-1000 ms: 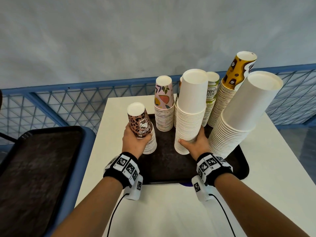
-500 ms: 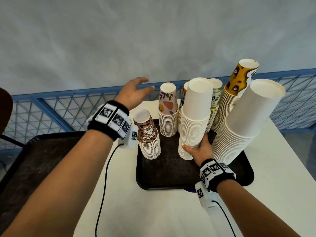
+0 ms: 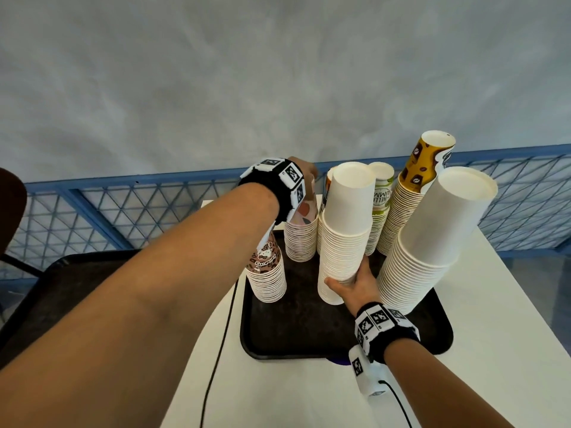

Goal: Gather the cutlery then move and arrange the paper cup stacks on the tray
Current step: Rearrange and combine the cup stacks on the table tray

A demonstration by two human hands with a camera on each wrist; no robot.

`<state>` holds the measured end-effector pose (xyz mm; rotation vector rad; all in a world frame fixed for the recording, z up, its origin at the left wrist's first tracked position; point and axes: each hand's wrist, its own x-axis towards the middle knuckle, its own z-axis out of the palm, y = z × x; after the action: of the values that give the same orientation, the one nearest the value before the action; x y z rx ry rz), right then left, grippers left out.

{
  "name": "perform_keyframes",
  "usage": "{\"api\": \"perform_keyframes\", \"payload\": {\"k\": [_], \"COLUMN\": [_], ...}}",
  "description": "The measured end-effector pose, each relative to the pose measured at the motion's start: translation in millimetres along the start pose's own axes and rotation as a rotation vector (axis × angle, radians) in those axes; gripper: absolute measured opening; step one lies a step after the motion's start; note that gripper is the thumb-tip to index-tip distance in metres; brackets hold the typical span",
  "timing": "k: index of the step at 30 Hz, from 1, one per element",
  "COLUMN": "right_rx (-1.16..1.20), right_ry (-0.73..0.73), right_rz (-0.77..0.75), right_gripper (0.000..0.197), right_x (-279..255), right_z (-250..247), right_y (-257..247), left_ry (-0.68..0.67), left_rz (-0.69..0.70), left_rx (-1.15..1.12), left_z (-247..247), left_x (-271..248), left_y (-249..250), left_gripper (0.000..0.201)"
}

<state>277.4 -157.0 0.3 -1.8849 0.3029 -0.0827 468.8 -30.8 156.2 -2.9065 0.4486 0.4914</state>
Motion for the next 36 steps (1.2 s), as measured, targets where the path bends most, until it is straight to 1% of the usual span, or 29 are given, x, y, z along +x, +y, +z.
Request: {"api": "perform_keyframes", "payload": {"k": [2,3,5,6,7,8,9,10,11,12,13,14,16,18,19,20,22,24,26,28,30,31,33,36], "right_rx": [-0.007,-0.009,-0.014,-0.016,-0.017,-0.019,-0.022,-0.033,-0.047,-0.062,-0.071,-0.075,-0.078,-0.108,-0.134,-0.161,-0.224,-0.258,-0.237,-0.236,-0.190,-0.148,-0.088,-0.059], "right_ry": [-0.005,-0.005,-0.004,-0.004,-0.006,-0.010,-0.009,-0.008,-0.006,-0.003,-0.002,-0.006,-0.020,-0.017,0.002,0.031,0.050,-0.046,-0.169,-0.234,-0.222,-0.205,-0.178,-0.152], "right_rz": [0.004,0.005,0.007,0.010,0.011,0.015,0.015,0.017,0.018,0.025,0.032,0.039,0.065,0.120,0.154,0.182,0.225,0.263,0.267,0.182,0.094,0.071,0.023,-0.019], "right_gripper": [0.088,0.088,0.087,0.087,0.087,0.087,0.087,0.087,0.086,0.086,0.087,0.088,0.091,0.096,0.095,0.089,0.065,0.040,0.023,0.011,0.006,0.007,0.020,0.032], "right_x": [0.3,0.9,1.8,1.9,2.1,1.8,1.6,1.6,1.3,0.6,0.1,-1.0,-3.6,-8.2,-11.9,-15.9,-26.5,-39.3,-50.7,-55.6,-54.3,-51.4,-41.5,-22.2], "right_z": [-0.7,-0.6,-1.2,-1.6,-1.7,-2.0,-2.1,-2.0,-2.0,-2.1,-2.2,-2.4,-2.3,-1.4,-1.0,-0.9,-1.6,0.4,8.4,20.4,33.2,39.1,48.0,60.1], "right_y": [0.6,0.7,0.4,0.6,0.4,0.1,-0.2,-0.2,-0.5,-0.9,-1.1,-1.1,-0.6,1.4,2.2,2.9,2.7,0.9,-2.0,-8.3,-20.3,-28.2,-43.7,-61.7], "left_ry": [-0.107,-0.112,-0.143,-0.122,-0.121,-0.109,-0.128,-0.115,-0.075,-0.070,-0.079,-0.078,-0.050,-0.006,0.023,0.052,0.134,0.204,0.239,0.301,0.360,0.375,0.390,0.341], "left_rz": [-0.075,-0.102,-0.118,-0.139,-0.178,-0.179,-0.181,-0.190,-0.185,-0.179,-0.192,-0.169,-0.168,-0.184,-0.170,-0.166,-0.166,-0.152,-0.145,-0.158,-0.213,-0.248,-0.291,-0.334], "left_rx": [0.009,-0.012,-0.045,-0.038,-0.020,-0.019,-0.015,-0.022,-0.031,-0.036,-0.030,-0.080,-0.066,-0.103,-0.106,-0.128,-0.204,-0.320,-0.402,-0.500,-0.598,-0.652,-0.715,-0.809], "left_z": [-0.1,6.8,21.3,27.2,22.9,17.4,3.9,-0.7,-12.7,-13.3,-12.6,-8.0,-2.9,-17.6,-21.7,-24.6,-37.0,-45.4,-46.0,-35.3,-16.8,-4.6,21.5,65.1], "left_x": [18.2,38.7,77.6,89.0,76.8,57.4,26.9,10.8,-25.4,-32.1,-27.5,-16.2,-4.4,-42.2,-57.6,-59.9,-72.6,-87.8,-108.4,-121.1,-131.9,-134.3,-136.1,-122.2], "left_y": [-0.6,-7.9,-27.0,-36.9,-38.9,-37.9,-32.0,-31.7,-24.9,-25.7,-28.0,-32.6,-37.5,-21.8,-14.5,-11.5,-4.9,-7.4,-16.8,-33.7,-53.3,-63.7,-78.7,-94.2], "left_gripper": [0.075,0.076,0.069,0.066,0.062,0.054,0.046,0.043,0.045,0.048,0.053,0.059,0.067,0.059,0.056,0.058,0.060,0.059,0.058,0.055,0.049,0.047,0.043,0.041]}}
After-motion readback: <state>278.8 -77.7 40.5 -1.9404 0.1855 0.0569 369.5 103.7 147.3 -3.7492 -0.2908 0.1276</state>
